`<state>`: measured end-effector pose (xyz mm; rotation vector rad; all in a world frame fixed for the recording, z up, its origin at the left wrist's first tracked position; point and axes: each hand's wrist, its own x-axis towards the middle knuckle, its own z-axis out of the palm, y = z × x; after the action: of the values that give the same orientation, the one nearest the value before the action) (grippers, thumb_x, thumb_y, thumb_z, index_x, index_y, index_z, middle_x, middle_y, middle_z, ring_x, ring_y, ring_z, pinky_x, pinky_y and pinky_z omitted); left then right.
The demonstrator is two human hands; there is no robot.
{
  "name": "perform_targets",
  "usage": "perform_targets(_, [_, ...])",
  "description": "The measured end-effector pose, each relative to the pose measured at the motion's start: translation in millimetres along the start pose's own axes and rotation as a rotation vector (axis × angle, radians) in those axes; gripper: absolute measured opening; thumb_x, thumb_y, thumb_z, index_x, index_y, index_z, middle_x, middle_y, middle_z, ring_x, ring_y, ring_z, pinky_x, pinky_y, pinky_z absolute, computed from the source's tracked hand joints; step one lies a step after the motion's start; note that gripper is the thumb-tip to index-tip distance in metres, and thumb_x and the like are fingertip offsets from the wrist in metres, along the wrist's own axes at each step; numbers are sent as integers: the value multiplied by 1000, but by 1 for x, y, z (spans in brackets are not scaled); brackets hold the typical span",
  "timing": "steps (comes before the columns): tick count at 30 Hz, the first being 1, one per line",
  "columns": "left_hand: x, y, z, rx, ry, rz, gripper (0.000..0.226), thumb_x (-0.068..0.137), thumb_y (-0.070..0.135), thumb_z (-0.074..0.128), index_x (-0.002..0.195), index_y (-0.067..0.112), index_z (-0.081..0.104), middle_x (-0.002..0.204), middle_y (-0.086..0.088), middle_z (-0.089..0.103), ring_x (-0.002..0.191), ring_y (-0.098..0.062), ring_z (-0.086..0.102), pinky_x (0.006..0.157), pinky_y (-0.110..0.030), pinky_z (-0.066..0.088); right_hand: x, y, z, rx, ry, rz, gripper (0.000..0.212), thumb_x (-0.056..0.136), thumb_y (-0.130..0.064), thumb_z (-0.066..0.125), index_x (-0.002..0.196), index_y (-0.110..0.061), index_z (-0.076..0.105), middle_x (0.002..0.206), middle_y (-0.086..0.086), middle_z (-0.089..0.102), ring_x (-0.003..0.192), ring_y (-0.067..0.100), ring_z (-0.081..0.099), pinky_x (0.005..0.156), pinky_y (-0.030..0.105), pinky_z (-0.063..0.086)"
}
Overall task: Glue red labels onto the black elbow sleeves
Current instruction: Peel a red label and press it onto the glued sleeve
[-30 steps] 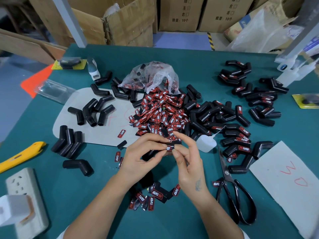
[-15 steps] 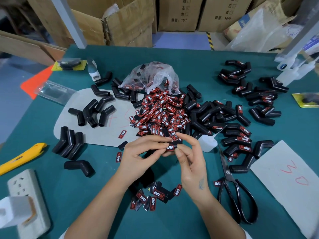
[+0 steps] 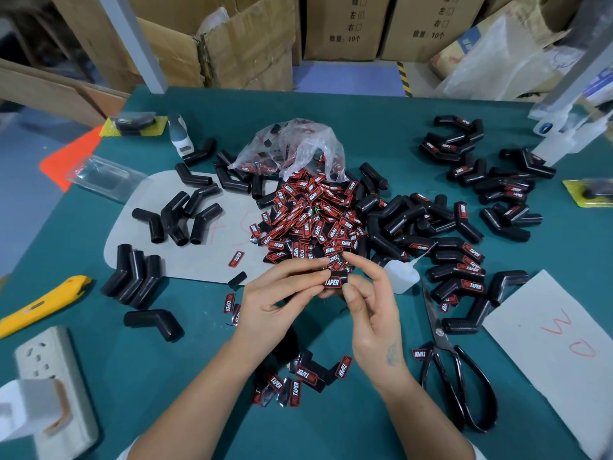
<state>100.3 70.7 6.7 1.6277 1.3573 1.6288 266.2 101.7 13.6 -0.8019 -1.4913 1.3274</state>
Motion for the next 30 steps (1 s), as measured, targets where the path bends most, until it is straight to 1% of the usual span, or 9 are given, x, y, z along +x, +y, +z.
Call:
perform_targets(3, [-2,4,0,-35,-7,-82,36,99,22,72,135,19,70,131,2,72,122,-23,68,105,-35,53,-2,-3,-3,-31,-1,4,38,111,-19,45,145,-36,52,110,1,76,109,25,72,102,35,51])
perform_targets(5, [-4,7,3,-79,20,-125,41,97,19,72,134,36,64,129,6,72,122,-22,68,105,-36,53,-3,-6,-3,-7,-5,16,37,109,-27,50,146,-35,51,118,2,76,115,27,71,105,37,51])
perform_targets(7, [-5,9,5,-68,51,-124,49,95,14,72,132,43,59,127,10,73,121,-18,69,105,-29,52,-3,-8,0,10,2,75,42,104,-32,59,145,-36,52,126,1,74,118,27,69,105,39,51])
perform_targets(10, [-6,10,9,-23,36,-106,54,94,14,72,135,45,55,127,14,73,122,-16,69,105,-27,51,-2,-8,2,63,28,171,48,97,-34,70,142,-39,54,133,1,71,119,26,68,105,45,50])
perform_targets(14, [-7,8,9,51,17,-52,53,96,12,71,137,42,56,129,18,71,122,-13,68,105,-22,49,-1,-5,3,152,40,208,49,95,-30,74,141,-33,57,134,7,69,123,29,66,104,41,50])
perform_targets(16, [-8,8,9,68,17,-35,52,96,12,71,138,40,58,129,17,71,121,-14,68,104,-23,49,0,-3,3,180,37,212,49,96,-29,75,141,-30,57,133,8,69,123,29,67,103,36,52])
perform_targets(19, [-9,7,10,65,21,-39,52,96,12,72,137,42,58,129,15,72,120,-16,69,104,-25,50,1,-2,3,219,47,205,48,96,-31,77,140,-28,57,129,8,71,120,26,68,100,30,52])
perform_targets(23, [-9,7,11,50,17,-59,52,97,15,73,137,43,58,128,13,72,121,-18,70,104,-28,52,0,0,2,265,48,202,49,96,-32,77,141,-26,56,126,8,72,117,23,69,100,29,52])
perform_targets(30, [-9,6,11,45,23,-84,54,94,13,73,135,45,59,128,15,72,120,-14,70,103,-25,52,1,0,2,288,53,205,50,94,-42,77,139,-26,59,108,2,73,97,14,66,94,28,52])
